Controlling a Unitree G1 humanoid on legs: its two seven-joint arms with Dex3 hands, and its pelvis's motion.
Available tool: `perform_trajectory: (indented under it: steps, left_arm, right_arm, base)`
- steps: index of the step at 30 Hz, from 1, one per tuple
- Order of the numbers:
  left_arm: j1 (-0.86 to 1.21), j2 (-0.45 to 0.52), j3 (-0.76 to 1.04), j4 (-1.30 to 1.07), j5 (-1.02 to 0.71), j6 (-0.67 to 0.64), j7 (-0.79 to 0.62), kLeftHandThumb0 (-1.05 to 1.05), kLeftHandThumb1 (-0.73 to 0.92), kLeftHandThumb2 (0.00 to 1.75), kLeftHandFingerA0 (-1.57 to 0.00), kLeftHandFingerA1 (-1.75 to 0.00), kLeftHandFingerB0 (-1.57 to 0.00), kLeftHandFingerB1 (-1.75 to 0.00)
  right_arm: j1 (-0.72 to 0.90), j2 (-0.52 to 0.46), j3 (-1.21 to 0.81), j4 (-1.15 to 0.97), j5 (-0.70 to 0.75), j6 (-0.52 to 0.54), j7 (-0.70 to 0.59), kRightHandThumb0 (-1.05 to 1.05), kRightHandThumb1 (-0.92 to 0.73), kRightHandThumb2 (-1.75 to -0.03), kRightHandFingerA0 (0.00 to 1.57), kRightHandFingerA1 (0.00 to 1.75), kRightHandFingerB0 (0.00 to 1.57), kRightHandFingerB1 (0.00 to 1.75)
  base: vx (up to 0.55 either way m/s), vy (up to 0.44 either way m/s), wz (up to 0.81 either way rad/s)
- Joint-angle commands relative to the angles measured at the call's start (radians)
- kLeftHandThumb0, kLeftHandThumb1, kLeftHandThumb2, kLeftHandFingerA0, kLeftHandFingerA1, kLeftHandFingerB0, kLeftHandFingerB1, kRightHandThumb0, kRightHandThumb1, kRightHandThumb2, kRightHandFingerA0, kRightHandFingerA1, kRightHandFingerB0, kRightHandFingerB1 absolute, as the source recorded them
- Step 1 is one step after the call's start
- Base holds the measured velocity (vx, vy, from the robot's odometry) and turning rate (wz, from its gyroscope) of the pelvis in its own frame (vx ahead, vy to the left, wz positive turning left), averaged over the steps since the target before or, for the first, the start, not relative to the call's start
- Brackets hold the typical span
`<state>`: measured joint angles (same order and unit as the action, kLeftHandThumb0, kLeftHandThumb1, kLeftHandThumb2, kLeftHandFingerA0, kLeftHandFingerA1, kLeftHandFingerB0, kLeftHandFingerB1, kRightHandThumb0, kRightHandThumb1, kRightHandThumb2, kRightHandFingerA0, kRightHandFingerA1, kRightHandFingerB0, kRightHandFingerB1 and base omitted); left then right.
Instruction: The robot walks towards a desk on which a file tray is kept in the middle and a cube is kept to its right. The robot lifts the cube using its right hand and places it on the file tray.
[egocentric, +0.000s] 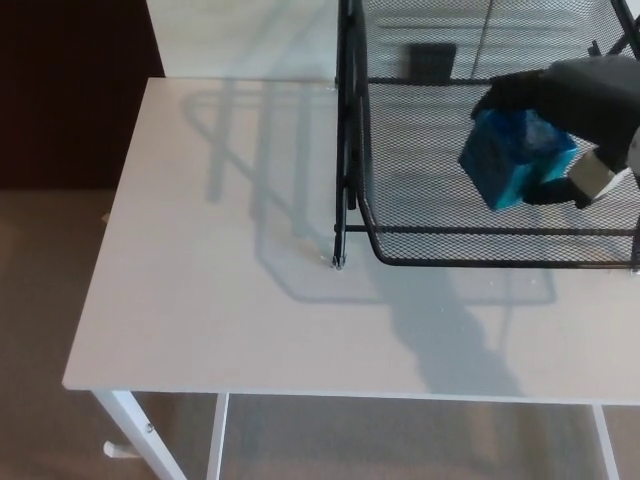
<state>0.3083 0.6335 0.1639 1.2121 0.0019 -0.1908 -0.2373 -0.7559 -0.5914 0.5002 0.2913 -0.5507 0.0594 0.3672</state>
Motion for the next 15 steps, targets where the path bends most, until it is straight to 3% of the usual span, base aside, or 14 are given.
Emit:
perform_trajectory:
  steps: [1,2,8,12,13,15]
  left_arm:
    - [0.007,0.023,0.004,0.002,0.008,-0.041,-0.003,-0.98,0.87,0.8,-0.46,-1.02,-0.26,-0.84]
    - [0.012,0.023,0.003,0.001,0.01,-0.048,-0.002,-0.98,0.88,0.83,-0.46,-0.96,-0.29,-0.81]
    - [0.012,0.019,0.004,0.005,0.01,-0.044,0.003,-1.0,0.87,0.8,-0.48,-1.03,-0.26,-0.86]
    - [0.016,0.018,0.001,0.005,0.013,-0.044,0.004,-1.0,0.87,0.79,-0.5,-1.01,-0.29,-0.84]
    - [0.012,0.016,0.002,0.016,0.013,-0.042,0.006,-1.02,0.86,0.77,-0.6,-1.03,-0.32,-0.86]
    - [0.011,0.016,-0.01,0.021,0.025,-0.044,0.014,-1.01,0.89,0.78,-0.57,-1.0,-0.3,-0.83]
  right_arm:
    - [0.037,-0.033,-0.012,-0.051,-0.089,-0.024,-0.029,-0.89,-0.48,-0.75,0.0,0.11,0.08,0.0]
    - [0.037,-0.033,-0.02,-0.059,-0.083,-0.024,-0.025,-0.9,-0.49,-0.77,0.0,0.14,0.05,0.0]
    - [0.039,-0.028,-0.077,-0.091,-0.084,-0.07,-0.064,-0.92,-0.52,-0.87,0.0,0.17,0.0,0.0]
    - [0.039,-0.038,-0.133,-0.136,-0.05,-0.084,-0.024,-0.91,-0.52,-0.88,0.0,0.18,0.0,0.0]
    - [0.037,-0.058,-0.16,-0.164,-0.022,-0.093,0.009,-0.91,-0.52,-0.87,0.0,0.19,0.0,0.0]
    - [0.044,-0.08,-0.193,-0.201,-0.004,-0.096,0.039,-0.92,-0.53,-0.86,0.0,0.17,0.0,0.0]
  base:
    - [0.0,0.0,0.0]
    - [0.0,0.0,0.0]
    - [0.0,0.0,0.0]
    - [0.0,0.0,0.0]
    - [0.0,0.0,0.0]
    - [0.0,0.0,0.0]
